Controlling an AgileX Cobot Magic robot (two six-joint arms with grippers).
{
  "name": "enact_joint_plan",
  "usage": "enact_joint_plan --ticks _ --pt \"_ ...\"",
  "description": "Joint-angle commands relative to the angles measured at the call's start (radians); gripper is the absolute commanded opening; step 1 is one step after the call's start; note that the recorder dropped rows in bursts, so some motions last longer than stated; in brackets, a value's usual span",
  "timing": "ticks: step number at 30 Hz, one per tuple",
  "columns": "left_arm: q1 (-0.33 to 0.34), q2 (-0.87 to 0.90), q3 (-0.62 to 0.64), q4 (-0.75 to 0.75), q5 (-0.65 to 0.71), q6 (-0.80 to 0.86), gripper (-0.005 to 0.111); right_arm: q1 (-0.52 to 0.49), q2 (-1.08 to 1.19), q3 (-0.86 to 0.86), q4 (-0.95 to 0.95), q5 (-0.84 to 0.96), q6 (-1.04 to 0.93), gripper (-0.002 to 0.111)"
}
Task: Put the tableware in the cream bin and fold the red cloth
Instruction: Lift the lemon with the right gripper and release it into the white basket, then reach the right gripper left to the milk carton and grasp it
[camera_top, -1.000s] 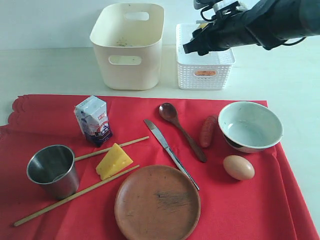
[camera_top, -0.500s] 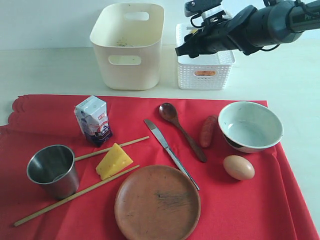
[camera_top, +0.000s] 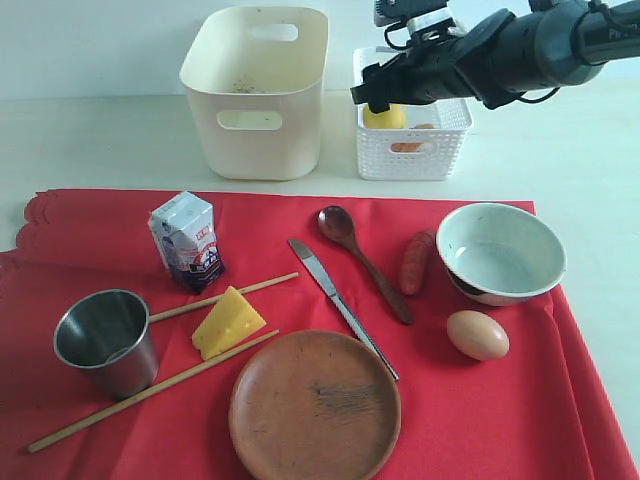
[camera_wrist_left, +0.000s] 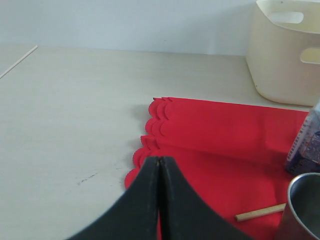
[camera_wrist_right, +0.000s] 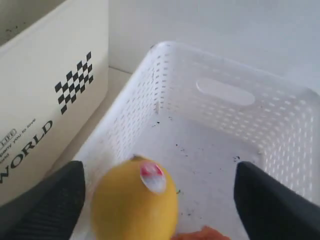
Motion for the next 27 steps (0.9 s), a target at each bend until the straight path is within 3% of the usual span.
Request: enact_joint_plan --ticks 1,9,17,21,27 --pt "-0.007 -0.006 0.003 -0.001 -0.007 0.000 0.000 -0.003 -0.012 -0.009 0.009 -0.010 0.004 0.086" --pt "-0.007 -0.006 0.003 -0.001 -0.007 0.000 0.000 -0.003 -0.211 -0.009 -0.004 0.137 0.001 0.086" --pt "-0.007 -0.006 0.003 -0.001 -0.007 0.000 0.000 -0.003 -0.414 -0.009 -0.200 0.716 -0.002 0.086" --pt "-0.007 -0.006 0.003 -0.001 -0.007 0.000 0.000 0.009 -0.395 -0.008 -0.214 1.040 -0.133 0.086" --pt "-0.007 -0.006 0.003 -0.001 -0.007 0.000 0.000 0.120 -0.351 -0.008 -0.219 1.073 -0.157 0.086"
